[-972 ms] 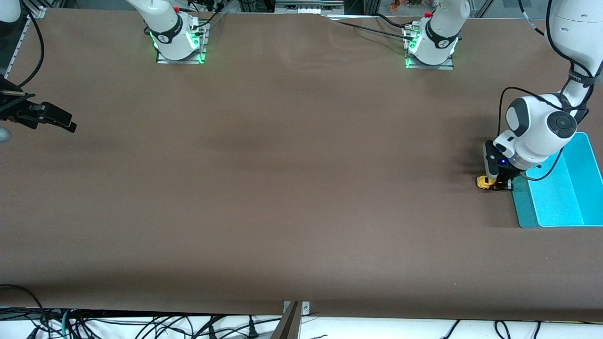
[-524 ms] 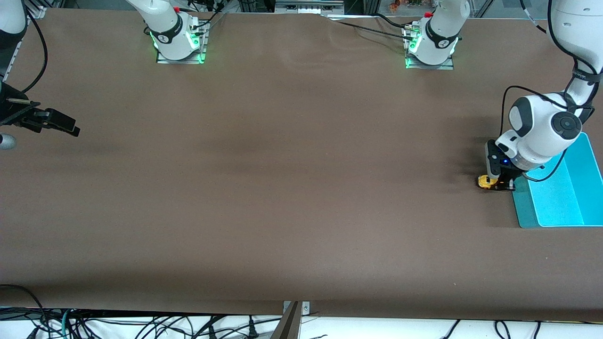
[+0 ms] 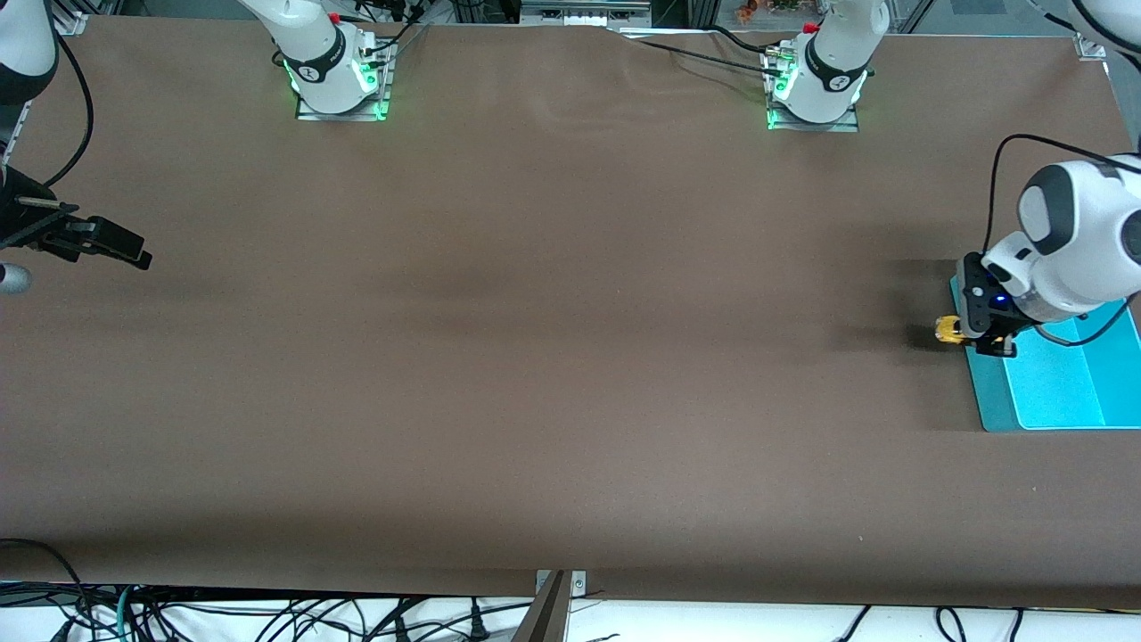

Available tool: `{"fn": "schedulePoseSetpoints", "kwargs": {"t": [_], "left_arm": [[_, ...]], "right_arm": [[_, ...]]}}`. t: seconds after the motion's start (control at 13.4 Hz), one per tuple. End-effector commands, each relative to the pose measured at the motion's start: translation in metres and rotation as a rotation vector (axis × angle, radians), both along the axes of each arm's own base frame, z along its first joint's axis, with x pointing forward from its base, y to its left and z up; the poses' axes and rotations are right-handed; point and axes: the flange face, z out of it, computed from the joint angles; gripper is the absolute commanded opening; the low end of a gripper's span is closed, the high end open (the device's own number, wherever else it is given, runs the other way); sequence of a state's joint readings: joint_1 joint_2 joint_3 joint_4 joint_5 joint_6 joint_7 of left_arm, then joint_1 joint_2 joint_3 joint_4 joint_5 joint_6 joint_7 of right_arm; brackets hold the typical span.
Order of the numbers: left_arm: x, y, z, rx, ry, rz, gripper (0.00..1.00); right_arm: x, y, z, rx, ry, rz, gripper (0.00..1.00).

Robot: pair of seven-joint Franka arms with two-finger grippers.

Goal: Wind and store yellow beetle car
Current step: 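Lift the car with the left gripper and carry it over the bin, then lower the car into the turquoise bin and open the left gripper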

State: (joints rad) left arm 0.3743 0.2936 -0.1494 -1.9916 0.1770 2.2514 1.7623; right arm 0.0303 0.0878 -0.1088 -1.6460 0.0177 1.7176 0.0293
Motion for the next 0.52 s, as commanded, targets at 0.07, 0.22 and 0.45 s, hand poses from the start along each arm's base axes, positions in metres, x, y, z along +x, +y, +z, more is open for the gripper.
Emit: {"fn": "schedulePoseSetpoints", "kwargs": {"t": [0.07, 0.22, 0.45], "left_arm": [[0.005, 0.049, 0.035, -0.015, 0.003, -0.017, 0.41], [-0.002, 0.091, 0.038, -0.017, -0.009, 0.012, 0.41], [0.004, 0.124, 0.021, -0.03, -0.007, -0.025, 0.41]], "right_arm": [[0.003, -0.001, 0.005, 0.011, -0.002, -0.016, 1.0], [0.001, -0.004, 0.008, 0.012, -0.005, -0.007, 1.0], [0.001, -0.002, 0.01, 0.009, -0.009, -0.004, 1.0]]}}
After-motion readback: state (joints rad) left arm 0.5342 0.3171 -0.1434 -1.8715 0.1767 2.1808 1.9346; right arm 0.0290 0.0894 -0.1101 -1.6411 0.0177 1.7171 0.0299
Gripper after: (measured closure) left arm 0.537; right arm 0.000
